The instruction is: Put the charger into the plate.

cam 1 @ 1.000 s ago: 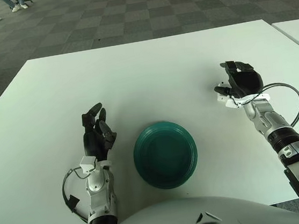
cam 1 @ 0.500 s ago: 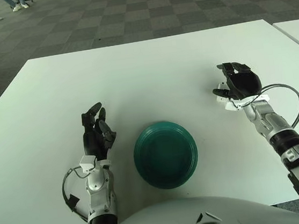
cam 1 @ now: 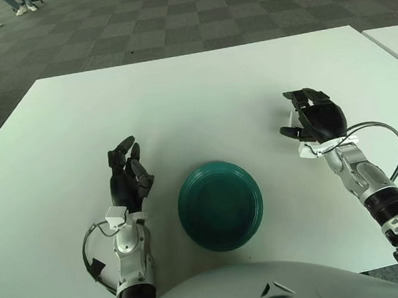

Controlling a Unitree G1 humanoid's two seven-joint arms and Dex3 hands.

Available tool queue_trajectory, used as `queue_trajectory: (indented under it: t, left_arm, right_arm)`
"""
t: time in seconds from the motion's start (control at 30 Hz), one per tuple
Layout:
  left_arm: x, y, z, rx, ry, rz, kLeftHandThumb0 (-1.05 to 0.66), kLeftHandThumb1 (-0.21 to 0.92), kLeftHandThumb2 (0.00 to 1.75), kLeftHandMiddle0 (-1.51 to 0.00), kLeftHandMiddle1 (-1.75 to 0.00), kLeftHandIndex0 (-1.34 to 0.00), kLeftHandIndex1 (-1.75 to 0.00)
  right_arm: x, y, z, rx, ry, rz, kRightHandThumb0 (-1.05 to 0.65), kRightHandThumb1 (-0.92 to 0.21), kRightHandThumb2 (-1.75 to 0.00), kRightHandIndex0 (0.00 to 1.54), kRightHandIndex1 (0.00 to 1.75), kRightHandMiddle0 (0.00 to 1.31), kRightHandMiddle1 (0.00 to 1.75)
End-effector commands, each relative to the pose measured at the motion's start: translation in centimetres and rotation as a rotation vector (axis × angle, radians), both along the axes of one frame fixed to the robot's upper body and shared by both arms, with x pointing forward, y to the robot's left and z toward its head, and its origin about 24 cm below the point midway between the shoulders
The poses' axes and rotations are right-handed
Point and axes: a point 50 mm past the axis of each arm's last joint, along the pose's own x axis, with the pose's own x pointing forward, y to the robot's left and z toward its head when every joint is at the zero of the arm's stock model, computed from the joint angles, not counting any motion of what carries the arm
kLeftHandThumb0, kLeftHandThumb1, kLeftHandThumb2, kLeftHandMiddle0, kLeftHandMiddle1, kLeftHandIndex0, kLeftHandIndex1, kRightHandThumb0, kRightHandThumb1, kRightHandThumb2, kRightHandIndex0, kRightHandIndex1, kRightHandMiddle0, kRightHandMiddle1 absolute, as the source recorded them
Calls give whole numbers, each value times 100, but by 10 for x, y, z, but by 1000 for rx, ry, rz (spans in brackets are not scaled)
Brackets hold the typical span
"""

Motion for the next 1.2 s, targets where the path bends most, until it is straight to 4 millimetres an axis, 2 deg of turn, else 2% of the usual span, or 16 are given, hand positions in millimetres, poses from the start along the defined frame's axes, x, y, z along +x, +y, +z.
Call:
queue_trajectory:
  t: [0.0,0.3,0.6,1.17]
  left_arm:
    - [-46,-13,-60,-151,284,60,-86,92,94,-37,-6,-6,-113]
    - [-44,-14,-61,-175,279,61,-84,92,93,-37,-6,-2,-112]
    - [-44,-13,-61,-172,279,55,-84,92,93,-38,-6,-3,-113]
    - [-44,-11,-62,-165,281,64,-87,92,93,-37,-6,-4,-113]
  right_arm:
    - [-3,-4,17,31,-69,8,-102,-92,-70,35,2,0,67]
    - [-5,-4,22,61,-55,20,-102,-92,-68,37,3,0,68]
    - [-3,-3,18,54,1,12,-104,-92,-74,36,2,0,70]
    - [3,-4,11,46,69,-20,-105,-92,-68,34,1,0,66]
